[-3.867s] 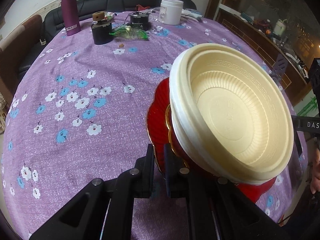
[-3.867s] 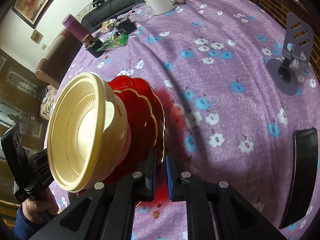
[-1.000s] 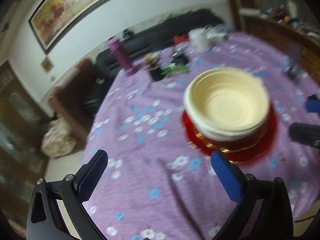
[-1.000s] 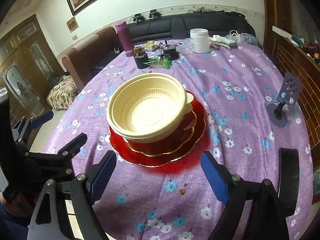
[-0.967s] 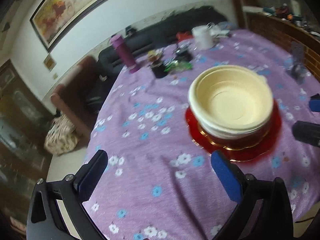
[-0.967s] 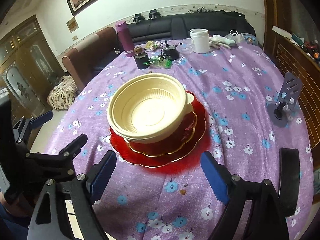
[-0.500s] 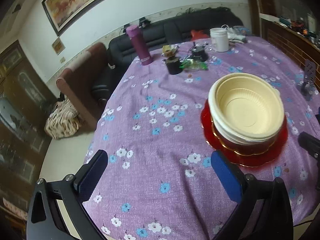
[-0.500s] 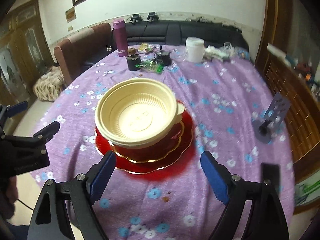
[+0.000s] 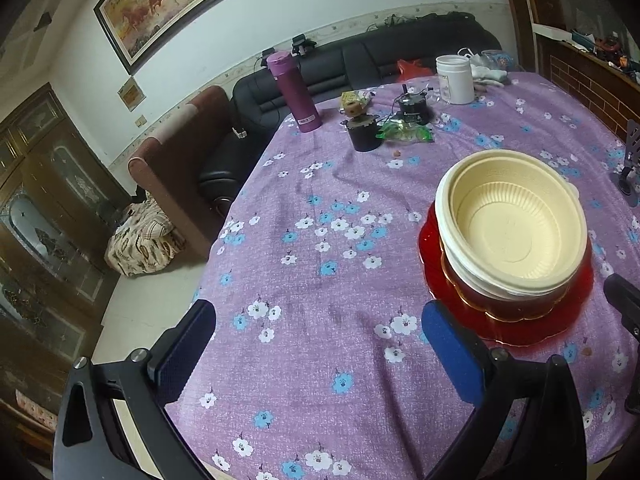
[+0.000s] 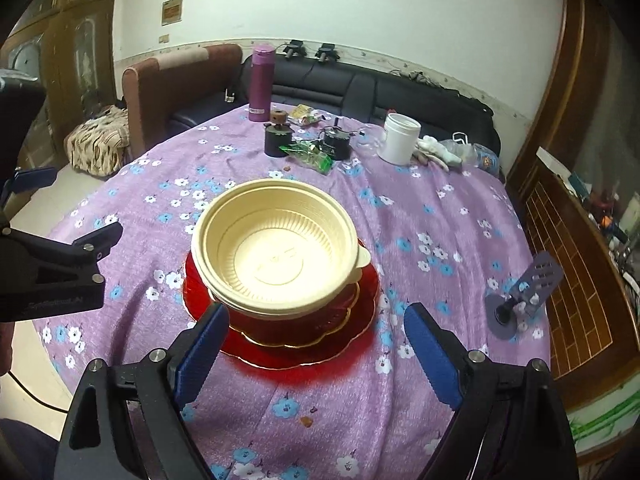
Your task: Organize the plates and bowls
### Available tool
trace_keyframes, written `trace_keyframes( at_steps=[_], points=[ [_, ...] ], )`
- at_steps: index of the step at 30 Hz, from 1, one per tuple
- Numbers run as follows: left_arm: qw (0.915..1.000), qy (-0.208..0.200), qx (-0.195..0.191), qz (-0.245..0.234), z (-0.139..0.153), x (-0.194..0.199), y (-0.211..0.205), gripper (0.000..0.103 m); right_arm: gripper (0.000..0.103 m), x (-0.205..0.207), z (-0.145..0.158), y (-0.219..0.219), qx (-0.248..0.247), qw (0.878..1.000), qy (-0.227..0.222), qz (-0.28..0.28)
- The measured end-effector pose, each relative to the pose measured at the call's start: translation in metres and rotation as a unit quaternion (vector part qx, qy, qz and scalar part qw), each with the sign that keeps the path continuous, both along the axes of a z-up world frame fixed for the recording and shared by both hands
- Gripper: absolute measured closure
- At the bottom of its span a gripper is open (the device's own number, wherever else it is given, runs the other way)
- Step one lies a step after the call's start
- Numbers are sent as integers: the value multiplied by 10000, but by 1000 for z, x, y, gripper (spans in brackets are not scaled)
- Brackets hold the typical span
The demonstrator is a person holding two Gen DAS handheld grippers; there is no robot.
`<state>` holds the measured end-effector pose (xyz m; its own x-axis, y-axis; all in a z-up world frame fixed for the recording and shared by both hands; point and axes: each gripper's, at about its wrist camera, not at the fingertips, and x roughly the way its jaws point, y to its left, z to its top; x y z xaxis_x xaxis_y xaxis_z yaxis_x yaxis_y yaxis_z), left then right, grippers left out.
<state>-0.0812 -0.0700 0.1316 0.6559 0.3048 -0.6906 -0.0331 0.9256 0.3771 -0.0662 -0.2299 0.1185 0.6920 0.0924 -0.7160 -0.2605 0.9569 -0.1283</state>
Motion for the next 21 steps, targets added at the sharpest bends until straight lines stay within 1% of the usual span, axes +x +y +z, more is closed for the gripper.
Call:
trace_keyframes(
  at_steps=[21],
  points=[
    [9999, 106, 41, -23, -9, 0, -5, 0, 11, 4, -9, 3, -119, 9998, 138, 100]
  ],
)
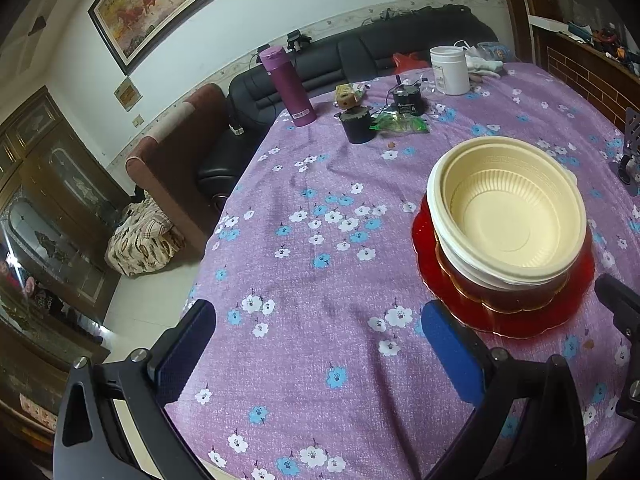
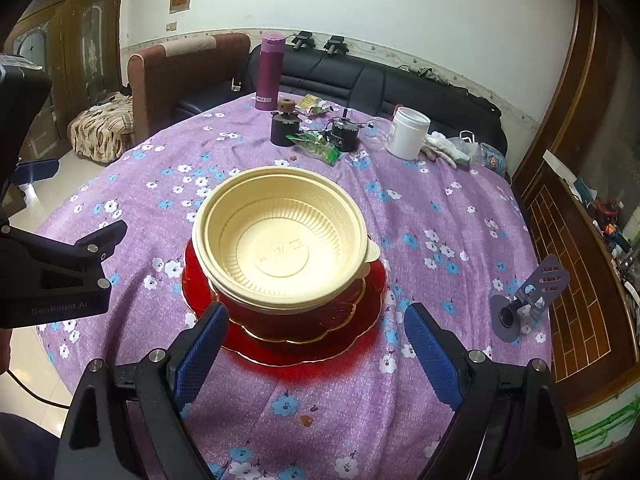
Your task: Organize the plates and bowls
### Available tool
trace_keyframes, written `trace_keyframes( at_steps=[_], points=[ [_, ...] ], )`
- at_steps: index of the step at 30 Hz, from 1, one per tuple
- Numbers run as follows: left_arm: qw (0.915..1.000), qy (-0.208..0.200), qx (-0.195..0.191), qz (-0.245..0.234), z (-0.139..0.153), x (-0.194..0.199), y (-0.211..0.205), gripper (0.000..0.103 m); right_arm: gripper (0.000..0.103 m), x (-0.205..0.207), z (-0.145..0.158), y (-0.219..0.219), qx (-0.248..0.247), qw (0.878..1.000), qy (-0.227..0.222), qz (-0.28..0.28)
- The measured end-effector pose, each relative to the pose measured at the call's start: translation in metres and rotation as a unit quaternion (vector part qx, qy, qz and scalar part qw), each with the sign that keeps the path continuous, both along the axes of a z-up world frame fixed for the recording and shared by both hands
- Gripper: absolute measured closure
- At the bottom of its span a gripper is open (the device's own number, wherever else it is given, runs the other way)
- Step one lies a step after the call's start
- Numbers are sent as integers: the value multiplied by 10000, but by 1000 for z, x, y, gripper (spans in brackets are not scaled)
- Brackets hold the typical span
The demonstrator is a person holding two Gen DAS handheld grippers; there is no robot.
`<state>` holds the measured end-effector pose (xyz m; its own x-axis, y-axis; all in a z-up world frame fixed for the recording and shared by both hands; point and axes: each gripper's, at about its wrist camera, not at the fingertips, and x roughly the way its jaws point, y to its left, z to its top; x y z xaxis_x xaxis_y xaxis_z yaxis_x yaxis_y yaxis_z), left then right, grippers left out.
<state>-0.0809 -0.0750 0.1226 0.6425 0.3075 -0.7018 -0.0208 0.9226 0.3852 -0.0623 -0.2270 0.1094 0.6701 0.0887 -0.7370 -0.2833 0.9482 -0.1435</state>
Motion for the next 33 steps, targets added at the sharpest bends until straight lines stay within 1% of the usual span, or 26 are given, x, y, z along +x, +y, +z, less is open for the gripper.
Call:
trace_keyframes(
  at_steps=[13, 18, 24, 28, 33],
  points=[
    [10000, -4, -8, 58, -1, -3, 3, 0, 11, -1, -1, 4, -38, 10000, 8, 69],
    [9999, -62, 16, 102, 2, -3, 5, 0, 11, 0, -1, 3, 30, 10000, 15, 67],
    [9998, -37, 45, 194, 3, -1, 10, 0, 11, 0, -1, 4, 89, 9999, -11, 120],
    [9997, -78, 61, 235, 6, -5, 12, 0, 11, 2, -2, 2, 209, 9997, 26, 94],
    [9996, -79, 39, 272, 5, -9, 15, 0, 11, 2, 0, 7, 215, 9996, 12, 179]
  ],
)
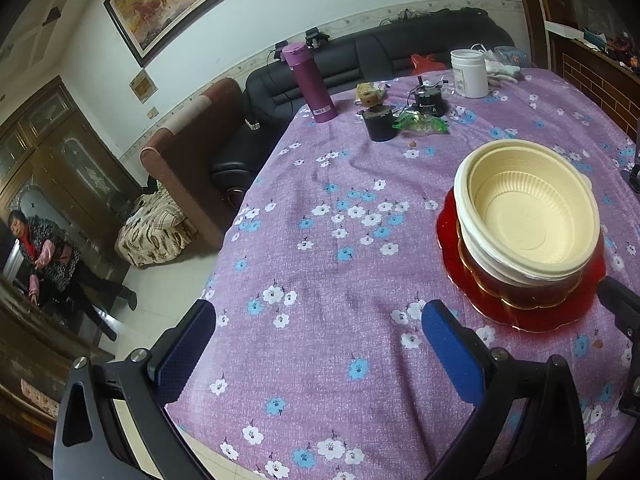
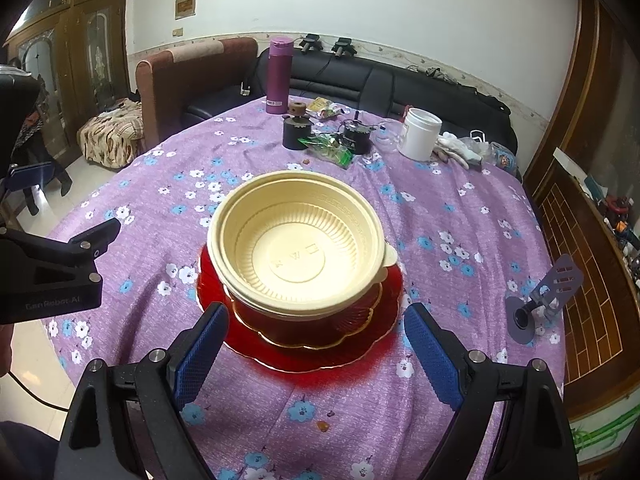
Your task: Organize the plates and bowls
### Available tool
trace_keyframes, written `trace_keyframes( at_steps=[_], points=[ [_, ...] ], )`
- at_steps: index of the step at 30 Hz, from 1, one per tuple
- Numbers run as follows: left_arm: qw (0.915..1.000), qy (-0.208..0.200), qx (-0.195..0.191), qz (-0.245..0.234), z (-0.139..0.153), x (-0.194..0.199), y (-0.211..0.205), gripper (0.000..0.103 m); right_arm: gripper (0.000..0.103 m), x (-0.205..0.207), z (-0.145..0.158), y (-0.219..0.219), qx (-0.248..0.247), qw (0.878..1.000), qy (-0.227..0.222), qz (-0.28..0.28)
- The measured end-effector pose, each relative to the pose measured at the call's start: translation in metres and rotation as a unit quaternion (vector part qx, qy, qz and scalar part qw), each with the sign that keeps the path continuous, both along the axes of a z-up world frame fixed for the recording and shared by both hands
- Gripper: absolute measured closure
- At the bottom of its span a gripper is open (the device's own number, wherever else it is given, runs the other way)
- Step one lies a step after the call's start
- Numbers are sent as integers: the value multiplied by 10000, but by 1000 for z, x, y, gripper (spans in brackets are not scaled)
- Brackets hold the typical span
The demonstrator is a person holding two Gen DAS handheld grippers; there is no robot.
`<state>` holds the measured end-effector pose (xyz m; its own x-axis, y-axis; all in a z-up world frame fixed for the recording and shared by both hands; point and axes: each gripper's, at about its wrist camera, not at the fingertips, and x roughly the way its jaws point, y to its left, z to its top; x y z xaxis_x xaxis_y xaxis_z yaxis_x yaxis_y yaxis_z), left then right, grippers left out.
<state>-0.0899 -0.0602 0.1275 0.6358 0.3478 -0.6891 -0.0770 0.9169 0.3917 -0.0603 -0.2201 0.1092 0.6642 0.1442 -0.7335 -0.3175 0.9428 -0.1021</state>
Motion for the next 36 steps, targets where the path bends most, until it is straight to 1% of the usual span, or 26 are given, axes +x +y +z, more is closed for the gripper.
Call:
trace_keyframes(
  at_steps=[4, 11, 23, 29, 36],
  points=[
    [10000, 15, -42, 32, 0, -2, 2, 0, 11, -2, 0, 5, -51, 9999, 5, 101],
    [10000, 40, -50, -29, -1, -1, -3, 0, 11, -5, 1, 4, -27, 10000, -13, 59],
    [9998, 40, -52, -207, 2, -1, -21, 0, 11, -12, 3, -17, 53, 9997, -5, -219],
    [9996, 93, -115, -253, 0, -1, -24, 0, 11, -14, 4, -23, 58, 9996, 18, -281],
    [9988, 246, -303, -292, -2, -1, -27, 0, 11, -14, 2, -28, 80, 9994, 56, -317]
  ],
)
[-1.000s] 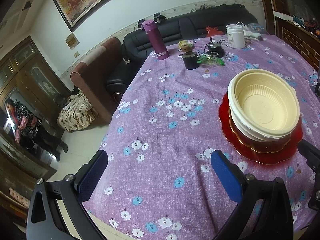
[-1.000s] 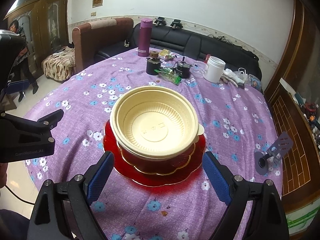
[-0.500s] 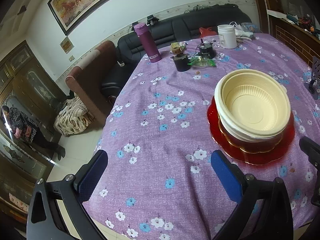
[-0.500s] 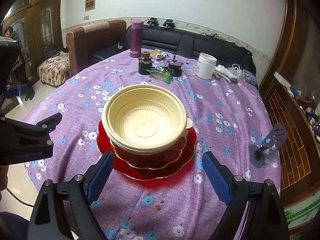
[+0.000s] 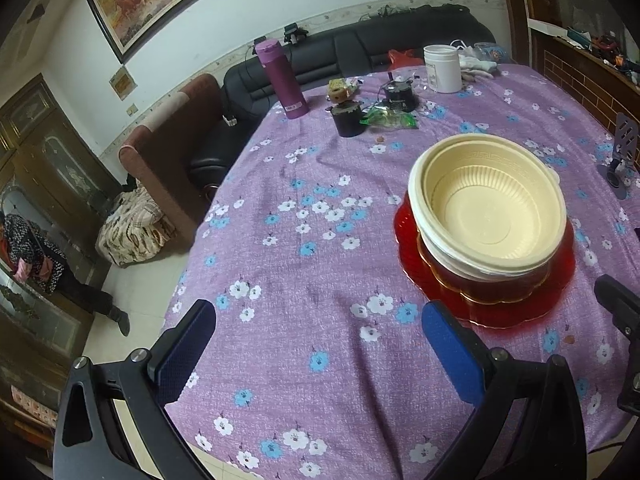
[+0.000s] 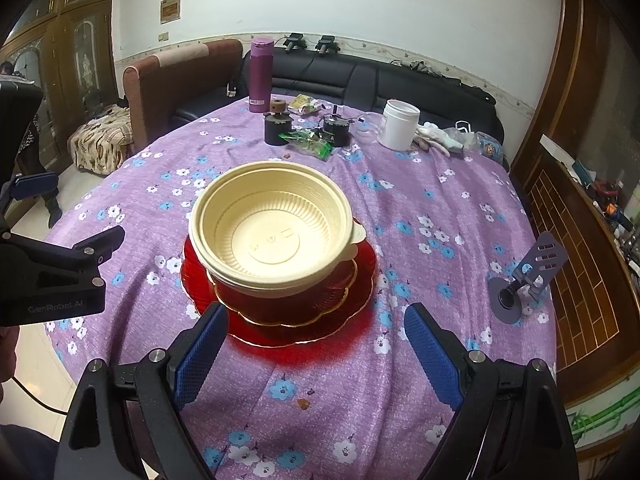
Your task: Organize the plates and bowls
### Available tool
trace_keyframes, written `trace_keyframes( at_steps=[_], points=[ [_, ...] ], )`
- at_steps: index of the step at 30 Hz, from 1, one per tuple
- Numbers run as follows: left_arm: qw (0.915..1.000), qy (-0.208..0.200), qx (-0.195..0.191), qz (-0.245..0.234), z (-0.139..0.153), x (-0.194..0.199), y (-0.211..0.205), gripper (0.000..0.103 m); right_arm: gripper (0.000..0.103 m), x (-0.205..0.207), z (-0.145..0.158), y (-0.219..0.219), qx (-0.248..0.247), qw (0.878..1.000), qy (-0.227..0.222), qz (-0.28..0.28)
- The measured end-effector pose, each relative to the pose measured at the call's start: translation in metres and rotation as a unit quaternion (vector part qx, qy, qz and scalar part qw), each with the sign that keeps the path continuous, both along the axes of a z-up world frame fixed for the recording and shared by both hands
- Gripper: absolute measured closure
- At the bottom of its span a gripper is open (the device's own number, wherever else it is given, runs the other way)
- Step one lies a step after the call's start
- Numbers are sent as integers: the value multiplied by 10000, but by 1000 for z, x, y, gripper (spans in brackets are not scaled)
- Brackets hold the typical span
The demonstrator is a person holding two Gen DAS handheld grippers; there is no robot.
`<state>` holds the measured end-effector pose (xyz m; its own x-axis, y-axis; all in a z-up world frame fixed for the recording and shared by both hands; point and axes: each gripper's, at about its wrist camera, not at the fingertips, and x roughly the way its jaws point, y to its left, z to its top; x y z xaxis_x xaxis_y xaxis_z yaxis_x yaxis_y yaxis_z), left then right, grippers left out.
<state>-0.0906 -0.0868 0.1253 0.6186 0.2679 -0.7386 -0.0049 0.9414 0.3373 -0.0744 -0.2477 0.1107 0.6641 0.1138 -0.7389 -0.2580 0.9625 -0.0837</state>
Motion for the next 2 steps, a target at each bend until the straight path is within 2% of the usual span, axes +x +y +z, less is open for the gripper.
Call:
trace_keyframes(
  at_steps=[2],
  points=[
    [9999, 58, -85, -93, -1, 0, -2, 0, 11, 0, -1, -1, -6, 10000, 9, -9]
  ],
)
